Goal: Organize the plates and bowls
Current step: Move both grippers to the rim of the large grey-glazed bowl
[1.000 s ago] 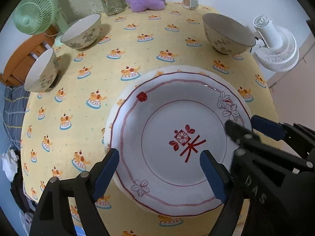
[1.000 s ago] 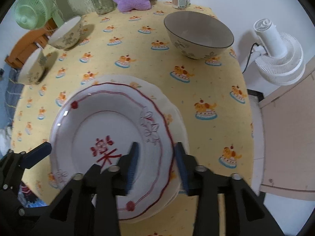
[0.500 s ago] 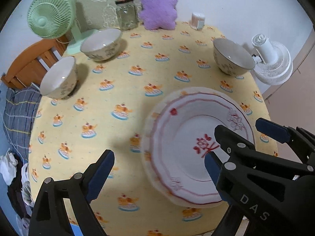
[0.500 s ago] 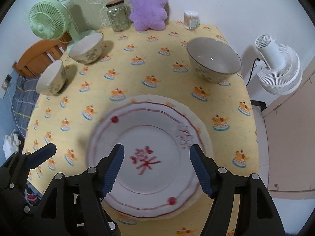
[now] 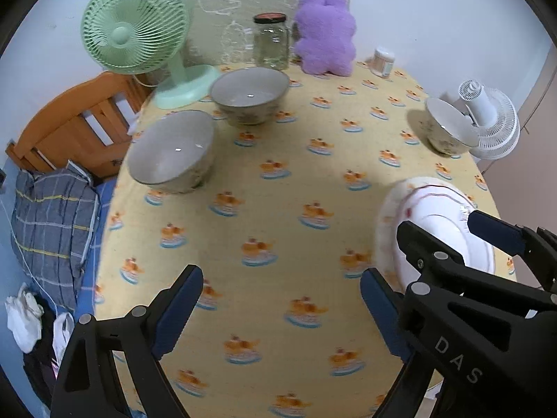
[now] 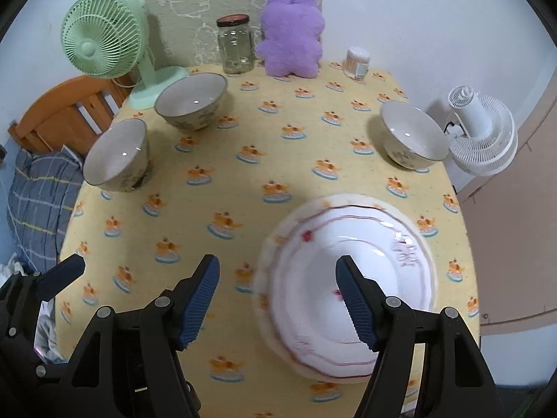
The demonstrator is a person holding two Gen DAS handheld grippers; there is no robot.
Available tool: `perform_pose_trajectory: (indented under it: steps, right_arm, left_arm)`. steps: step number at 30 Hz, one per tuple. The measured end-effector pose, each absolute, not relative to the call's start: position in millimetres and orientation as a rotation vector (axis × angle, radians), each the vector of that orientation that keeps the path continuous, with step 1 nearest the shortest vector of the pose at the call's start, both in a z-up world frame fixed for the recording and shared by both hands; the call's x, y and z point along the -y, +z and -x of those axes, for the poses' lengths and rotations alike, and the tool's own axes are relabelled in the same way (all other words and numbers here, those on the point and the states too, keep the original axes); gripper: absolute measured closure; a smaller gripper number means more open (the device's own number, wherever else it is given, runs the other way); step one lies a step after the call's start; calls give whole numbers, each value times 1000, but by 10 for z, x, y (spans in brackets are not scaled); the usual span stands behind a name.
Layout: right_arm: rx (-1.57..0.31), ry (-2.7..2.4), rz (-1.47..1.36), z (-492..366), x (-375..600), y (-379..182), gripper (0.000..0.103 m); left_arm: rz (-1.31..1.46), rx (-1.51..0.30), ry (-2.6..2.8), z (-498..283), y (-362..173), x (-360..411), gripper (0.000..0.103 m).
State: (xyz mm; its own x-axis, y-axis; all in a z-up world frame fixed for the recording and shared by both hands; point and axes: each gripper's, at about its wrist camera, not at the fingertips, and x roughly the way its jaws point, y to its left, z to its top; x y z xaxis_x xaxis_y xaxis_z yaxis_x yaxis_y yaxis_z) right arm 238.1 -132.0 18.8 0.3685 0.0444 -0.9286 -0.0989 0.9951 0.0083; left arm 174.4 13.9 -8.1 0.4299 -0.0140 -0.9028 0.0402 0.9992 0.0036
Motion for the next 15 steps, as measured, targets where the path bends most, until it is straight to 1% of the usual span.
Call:
perform_pose_trajectory:
  steps: [3, 10, 15]
  right_arm:
    - [-1181, 74, 30, -2381, 1104, 191, 31]
    - [-1155, 58, 19, -2462, 572, 162, 31]
    - [-1129, 67, 31, -2608, 248, 141, 31]
  left_arm:
    - [-39, -1112, -43, -1768, -78, -387, 11]
    - [-72, -1073, -44, -1876, -75, -855, 17]
    - [-53, -1057, -19, -2023, -74, -1176, 17]
